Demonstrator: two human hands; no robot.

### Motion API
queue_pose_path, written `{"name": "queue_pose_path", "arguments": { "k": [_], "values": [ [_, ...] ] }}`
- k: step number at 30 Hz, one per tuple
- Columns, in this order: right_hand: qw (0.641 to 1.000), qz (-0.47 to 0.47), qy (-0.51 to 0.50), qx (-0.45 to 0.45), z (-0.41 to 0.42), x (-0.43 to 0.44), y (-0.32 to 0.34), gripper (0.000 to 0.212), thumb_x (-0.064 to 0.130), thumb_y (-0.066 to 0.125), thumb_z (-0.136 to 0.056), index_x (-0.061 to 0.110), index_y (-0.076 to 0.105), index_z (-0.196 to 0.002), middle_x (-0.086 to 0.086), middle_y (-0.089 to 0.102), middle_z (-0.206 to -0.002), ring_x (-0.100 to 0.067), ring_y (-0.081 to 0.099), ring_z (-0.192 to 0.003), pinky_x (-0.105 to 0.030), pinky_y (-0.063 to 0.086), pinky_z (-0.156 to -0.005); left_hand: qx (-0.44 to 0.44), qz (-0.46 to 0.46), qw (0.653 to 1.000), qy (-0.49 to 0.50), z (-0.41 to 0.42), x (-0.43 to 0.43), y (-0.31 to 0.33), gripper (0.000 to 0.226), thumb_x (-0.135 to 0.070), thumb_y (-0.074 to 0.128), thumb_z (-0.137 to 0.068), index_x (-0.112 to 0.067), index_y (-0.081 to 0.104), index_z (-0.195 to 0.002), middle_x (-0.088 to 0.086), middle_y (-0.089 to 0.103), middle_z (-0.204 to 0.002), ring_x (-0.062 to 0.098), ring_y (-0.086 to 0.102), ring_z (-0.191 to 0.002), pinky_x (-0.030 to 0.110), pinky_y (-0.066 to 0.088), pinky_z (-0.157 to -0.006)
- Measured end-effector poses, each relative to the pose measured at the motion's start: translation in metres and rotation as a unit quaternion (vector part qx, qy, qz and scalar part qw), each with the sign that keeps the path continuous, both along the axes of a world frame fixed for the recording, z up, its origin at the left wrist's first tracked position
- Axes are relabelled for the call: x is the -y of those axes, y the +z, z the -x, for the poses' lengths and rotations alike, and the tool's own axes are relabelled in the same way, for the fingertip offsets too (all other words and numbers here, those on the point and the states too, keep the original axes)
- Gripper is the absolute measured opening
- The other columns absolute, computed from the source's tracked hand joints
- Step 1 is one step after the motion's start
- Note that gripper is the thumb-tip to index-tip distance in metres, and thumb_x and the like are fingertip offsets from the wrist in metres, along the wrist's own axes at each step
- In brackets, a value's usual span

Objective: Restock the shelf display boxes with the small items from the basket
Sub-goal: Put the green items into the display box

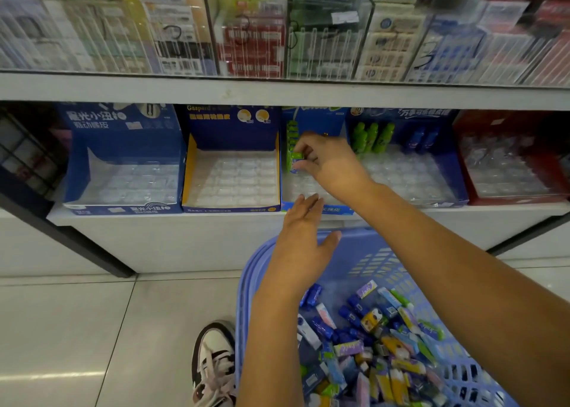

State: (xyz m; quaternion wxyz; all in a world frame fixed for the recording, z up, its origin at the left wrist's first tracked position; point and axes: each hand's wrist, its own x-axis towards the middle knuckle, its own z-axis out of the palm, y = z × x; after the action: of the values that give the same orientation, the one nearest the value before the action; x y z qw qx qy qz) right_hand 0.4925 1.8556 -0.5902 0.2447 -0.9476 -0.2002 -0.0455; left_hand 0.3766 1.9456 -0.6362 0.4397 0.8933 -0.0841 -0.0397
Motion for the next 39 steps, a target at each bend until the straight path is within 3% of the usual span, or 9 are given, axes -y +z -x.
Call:
{"name": "queue_pose_path", "arguments": {
  "k": [7, 12, 15, 17, 20, 24, 26, 29, 39],
  "values": [
    [0.999, 0.038, -0.008, 0.02, -0.002, -0.001, -0.012, 0.034, 0.025, 0.053, -0.095, 0.009, 0.061, -0.124, -0.01, 0.06, -0.121, -0.023, 0.056, -0.11, -0.025, 0.041, -0.09, -0.008, 0.011, 1.0, -0.006, -0.002, -0.001, -0.002, 0.063, -0.031, 0.052, -0.096, -0.017, 0.022, -0.151, -0.006, 0.015, -0.159, 0.007, 0.0, -0.146, 0.02, 0.008, -0.114],
    [0.991, 0.094, -0.052, 0.078, 0.002, 0.005, -0.024, 0.032, 0.048, 0.049, -0.092, 0.018, 0.059, -0.096, 0.0, 0.06, -0.078, -0.02, 0.058, -0.077, -0.029, 0.042, -0.061, -0.007, 0.022, 1.0, -0.018, -0.003, 0.0, -0.003, 0.063, -0.029, 0.052, -0.096, -0.021, 0.021, -0.151, -0.008, 0.016, -0.158, 0.008, 0.0, -0.146, 0.02, 0.01, -0.112],
    [0.985, 0.149, 0.011, 0.092, 0.015, 0.013, -0.021, 0.034, 0.027, 0.044, -0.097, 0.02, 0.051, -0.13, -0.006, 0.055, -0.106, -0.024, 0.051, -0.099, -0.031, 0.044, -0.076, 0.024, 0.049, 0.998, 0.012, -0.003, 0.001, -0.003, 0.052, -0.024, 0.053, -0.096, -0.021, 0.036, -0.145, -0.007, 0.032, -0.153, 0.008, 0.016, -0.144, 0.013, 0.017, -0.106],
    [0.987, 0.133, 0.032, 0.079, 0.028, 0.025, -0.011, 0.049, 0.015, 0.045, -0.095, 0.019, 0.037, -0.144, -0.014, 0.05, -0.119, -0.028, 0.048, -0.109, -0.034, 0.043, -0.091, 0.102, 0.109, 0.985, 0.084, 0.003, 0.006, -0.003, 0.028, -0.019, 0.052, -0.096, -0.018, 0.061, -0.123, -0.002, 0.058, -0.13, 0.005, 0.048, -0.122, 0.009, 0.034, -0.096],
    [0.999, 0.011, 0.009, 0.031, 0.054, 0.057, -0.002, 0.024, 0.021, 0.055, -0.092, 0.013, 0.063, -0.113, -0.004, 0.063, -0.086, -0.022, 0.06, -0.08, -0.024, 0.045, -0.074, 0.087, 0.151, 0.978, 0.113, 0.013, 0.018, -0.013, 0.02, -0.016, 0.05, -0.094, -0.021, 0.066, -0.084, -0.003, 0.069, -0.083, 0.007, 0.063, -0.075, 0.021, 0.05, -0.069],
    [0.987, 0.013, -0.023, -0.16, 0.105, 0.115, -0.033, 0.027, 0.028, 0.054, -0.094, 0.007, 0.062, -0.08, -0.007, 0.06, -0.069, -0.017, 0.053, -0.062, -0.024, 0.04, -0.063, -0.142, -0.015, 0.99, -0.017, 0.015, 0.04, -0.057, 0.032, -0.014, 0.049, -0.094, -0.005, 0.054, -0.064, 0.018, 0.056, -0.067, 0.03, 0.053, -0.061, 0.038, 0.043, -0.06],
    [0.943, 0.119, -0.01, -0.31, 0.129, 0.136, -0.067, 0.026, 0.03, 0.053, -0.095, 0.006, 0.063, -0.089, -0.012, 0.063, -0.088, -0.023, 0.055, -0.076, -0.031, 0.04, -0.068, -0.25, -0.154, 0.947, -0.131, 0.029, 0.052, -0.083, 0.033, -0.012, 0.047, -0.093, -0.008, 0.046, -0.061, 0.013, 0.044, -0.064, 0.023, 0.042, -0.056, 0.034, 0.032, -0.055],
    [0.835, 0.235, 0.039, -0.495, 0.159, 0.152, -0.118, 0.034, 0.031, 0.062, -0.091, 0.008, 0.06, -0.116, -0.012, 0.061, -0.109, -0.027, 0.058, -0.091, -0.036, 0.046, -0.076, -0.333, -0.273, 0.856, -0.287, 0.059, 0.068, -0.117, 0.022, -0.014, 0.049, -0.093, -0.001, 0.063, -0.103, 0.017, 0.062, -0.107, 0.031, 0.059, -0.095, 0.034, 0.046, -0.076],
    [0.83, 0.278, 0.166, -0.455, 0.195, 0.159, -0.187, 0.048, 0.031, 0.068, -0.085, 0.016, 0.047, -0.125, -0.016, 0.051, -0.12, -0.03, 0.051, -0.099, -0.032, 0.035, -0.07, -0.353, -0.334, 0.809, -0.33, 0.09, 0.086, -0.16, 0.026, -0.017, 0.067, -0.079, -0.005, 0.069, -0.102, 0.015, 0.064, -0.102, 0.03, 0.061, -0.092, 0.035, 0.051, -0.074]
  ]
}}
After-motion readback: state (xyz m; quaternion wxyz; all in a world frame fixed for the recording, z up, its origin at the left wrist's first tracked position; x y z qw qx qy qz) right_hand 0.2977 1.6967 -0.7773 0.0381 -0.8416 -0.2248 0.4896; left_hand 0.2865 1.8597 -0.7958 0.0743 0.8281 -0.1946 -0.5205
